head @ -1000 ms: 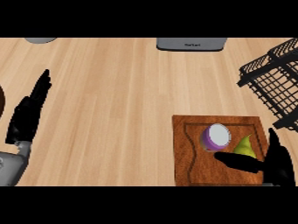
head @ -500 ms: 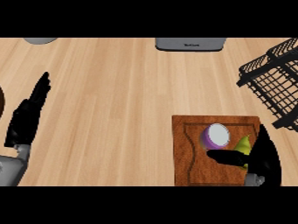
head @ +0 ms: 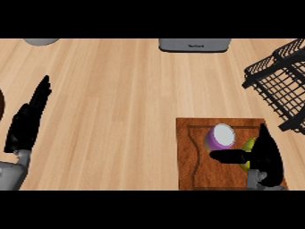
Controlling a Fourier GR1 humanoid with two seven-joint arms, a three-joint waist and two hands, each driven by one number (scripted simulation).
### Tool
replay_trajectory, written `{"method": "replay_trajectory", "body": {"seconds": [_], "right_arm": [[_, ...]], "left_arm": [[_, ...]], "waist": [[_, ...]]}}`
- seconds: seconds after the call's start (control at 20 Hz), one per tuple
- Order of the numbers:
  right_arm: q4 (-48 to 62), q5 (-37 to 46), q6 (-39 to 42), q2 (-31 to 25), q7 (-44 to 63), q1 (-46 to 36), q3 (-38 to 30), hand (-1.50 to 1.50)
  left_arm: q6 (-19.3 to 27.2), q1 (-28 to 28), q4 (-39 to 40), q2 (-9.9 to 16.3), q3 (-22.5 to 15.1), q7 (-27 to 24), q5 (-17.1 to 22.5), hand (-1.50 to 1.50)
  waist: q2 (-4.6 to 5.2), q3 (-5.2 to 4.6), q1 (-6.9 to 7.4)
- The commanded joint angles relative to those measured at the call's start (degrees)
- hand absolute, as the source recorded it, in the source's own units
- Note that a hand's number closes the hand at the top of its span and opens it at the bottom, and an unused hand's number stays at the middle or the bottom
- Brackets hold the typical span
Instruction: Pick the can from the cutting board and place it in the tiered basket
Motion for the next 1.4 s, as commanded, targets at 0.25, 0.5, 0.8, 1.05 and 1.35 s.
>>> {"method": "replay_trajectory", "body": {"seconds": [0.25,0.5,0.8,1.05,1.35], "right_arm": [[4.27,-1.36,0.17,0.03,13.76,-3.74,-0.79,-1.5],[4.18,-3.01,1.24,0.03,13.76,-5.36,-1.75,-1.5],[8.77,-6.52,-2.88,0.03,13.75,-5.8,0.37,-1.5],[14.84,-11.09,-4.38,0.03,13.75,-10.3,-0.01,1.5],[18.88,-7.61,3.28,0.01,11.46,-14.35,3.3,1.5]], "left_arm": [[-1.62,-1.92,1.74,0.87,2.48,0.47,0.76,0.0],[-1.66,-1.34,1.27,-0.27,1.85,1.09,0.09,0.0],[-1.98,-1.77,0.29,0.08,2.45,2.75,-0.51,0.0],[-1.77,0.68,0.7,-2.1,1.61,-0.95,-1.18,0.0],[-1.3,-0.01,-1.72,-2.18,1.52,1.55,-2.87,0.0]], "waist": [[0.13,0.06,-0.49],[-0.08,0.1,-0.45],[-0.12,0.19,-0.4],[0.01,0.19,0.27],[-0.13,0.18,-0.05]]}}
